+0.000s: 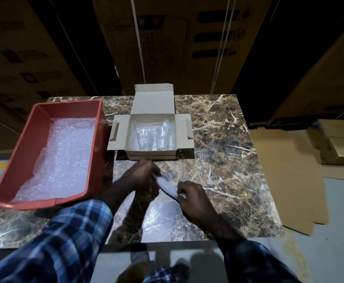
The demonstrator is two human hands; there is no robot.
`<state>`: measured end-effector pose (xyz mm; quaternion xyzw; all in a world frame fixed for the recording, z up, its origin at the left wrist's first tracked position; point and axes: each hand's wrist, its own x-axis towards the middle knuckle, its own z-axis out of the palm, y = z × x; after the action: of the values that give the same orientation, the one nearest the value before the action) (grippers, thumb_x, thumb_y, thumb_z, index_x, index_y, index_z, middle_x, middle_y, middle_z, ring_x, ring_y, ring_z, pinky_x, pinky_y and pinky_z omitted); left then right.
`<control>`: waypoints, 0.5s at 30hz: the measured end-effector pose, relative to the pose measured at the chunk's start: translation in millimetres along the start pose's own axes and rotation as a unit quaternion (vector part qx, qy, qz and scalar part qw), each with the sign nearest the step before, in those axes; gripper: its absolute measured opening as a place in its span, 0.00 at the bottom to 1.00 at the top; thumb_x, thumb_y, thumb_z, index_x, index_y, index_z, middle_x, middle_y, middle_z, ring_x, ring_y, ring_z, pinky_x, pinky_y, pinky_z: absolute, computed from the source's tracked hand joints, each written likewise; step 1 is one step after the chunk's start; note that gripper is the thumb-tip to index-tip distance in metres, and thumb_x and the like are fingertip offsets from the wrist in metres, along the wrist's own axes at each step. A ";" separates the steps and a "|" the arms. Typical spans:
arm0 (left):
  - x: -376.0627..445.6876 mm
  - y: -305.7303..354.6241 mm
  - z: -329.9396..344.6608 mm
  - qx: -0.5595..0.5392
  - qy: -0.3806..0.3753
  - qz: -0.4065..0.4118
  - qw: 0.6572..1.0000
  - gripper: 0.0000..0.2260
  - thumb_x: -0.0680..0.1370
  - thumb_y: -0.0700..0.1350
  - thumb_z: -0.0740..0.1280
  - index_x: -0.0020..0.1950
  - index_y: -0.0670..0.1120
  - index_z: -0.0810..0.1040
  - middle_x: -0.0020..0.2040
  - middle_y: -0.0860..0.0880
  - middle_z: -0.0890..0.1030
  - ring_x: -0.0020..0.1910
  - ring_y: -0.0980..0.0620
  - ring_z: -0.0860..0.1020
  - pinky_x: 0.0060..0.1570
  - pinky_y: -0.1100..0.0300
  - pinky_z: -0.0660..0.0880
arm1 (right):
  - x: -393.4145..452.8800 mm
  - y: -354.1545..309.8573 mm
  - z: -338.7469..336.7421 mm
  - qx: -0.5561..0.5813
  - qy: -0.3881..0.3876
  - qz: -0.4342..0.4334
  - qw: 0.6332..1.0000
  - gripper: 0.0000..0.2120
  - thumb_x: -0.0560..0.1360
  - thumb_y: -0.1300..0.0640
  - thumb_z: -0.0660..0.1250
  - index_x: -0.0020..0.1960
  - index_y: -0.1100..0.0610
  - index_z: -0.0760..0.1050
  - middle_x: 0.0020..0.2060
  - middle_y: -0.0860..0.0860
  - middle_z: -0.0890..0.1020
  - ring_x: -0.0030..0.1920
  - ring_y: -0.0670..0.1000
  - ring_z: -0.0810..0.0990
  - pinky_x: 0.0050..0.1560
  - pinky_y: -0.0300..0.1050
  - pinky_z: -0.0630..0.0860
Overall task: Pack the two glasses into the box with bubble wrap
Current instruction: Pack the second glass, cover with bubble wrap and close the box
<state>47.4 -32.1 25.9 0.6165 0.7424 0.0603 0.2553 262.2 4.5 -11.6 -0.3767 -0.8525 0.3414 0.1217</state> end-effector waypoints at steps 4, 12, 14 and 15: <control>21.8 -3.8 -67.8 0.003 0.019 0.051 0.999 0.15 0.73 0.32 0.73 0.58 0.42 0.84 0.55 0.44 0.85 0.52 0.50 0.83 0.55 0.60 0.78 | 29.0 -33.1 -11.7 0.101 0.066 0.053 0.991 0.08 0.71 0.63 0.72 0.39 0.54 0.74 0.37 0.48 0.79 0.39 0.47 0.77 0.37 0.38 0.70; 85.6 -16.2 -153.8 0.010 0.048 0.079 0.996 0.16 0.73 0.25 0.69 0.53 0.42 0.86 0.53 0.44 0.85 0.48 0.53 0.84 0.53 0.53 0.82 | 103.0 -90.1 -24.8 0.049 0.181 0.040 0.981 0.04 0.72 0.63 0.70 0.42 0.58 0.75 0.40 0.55 0.79 0.41 0.55 0.76 0.39 0.46 0.67; 100.8 -22.8 -159.3 0.024 0.044 0.086 0.995 0.16 0.73 0.26 0.70 0.53 0.42 0.86 0.53 0.45 0.85 0.48 0.52 0.84 0.53 0.54 0.82 | 117.5 -96.8 -18.3 0.020 0.187 0.059 0.980 0.03 0.72 0.62 0.69 0.45 0.58 0.76 0.43 0.55 0.79 0.43 0.56 0.76 0.41 0.47 0.69; 108.3 -26.6 -159.8 0.030 0.042 0.088 0.995 0.16 0.73 0.26 0.70 0.53 0.43 0.86 0.53 0.45 0.86 0.48 0.53 0.84 0.52 0.54 0.82 | 124.8 -99.1 -14.6 0.010 0.186 0.072 0.980 0.03 0.72 0.62 0.69 0.46 0.58 0.76 0.44 0.55 0.79 0.43 0.56 0.76 0.40 0.47 0.68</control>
<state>-60.4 100.2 120.0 0.6837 0.6966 0.0862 0.1996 127.9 54.3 59.7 -0.4931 -0.7822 0.2815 0.2566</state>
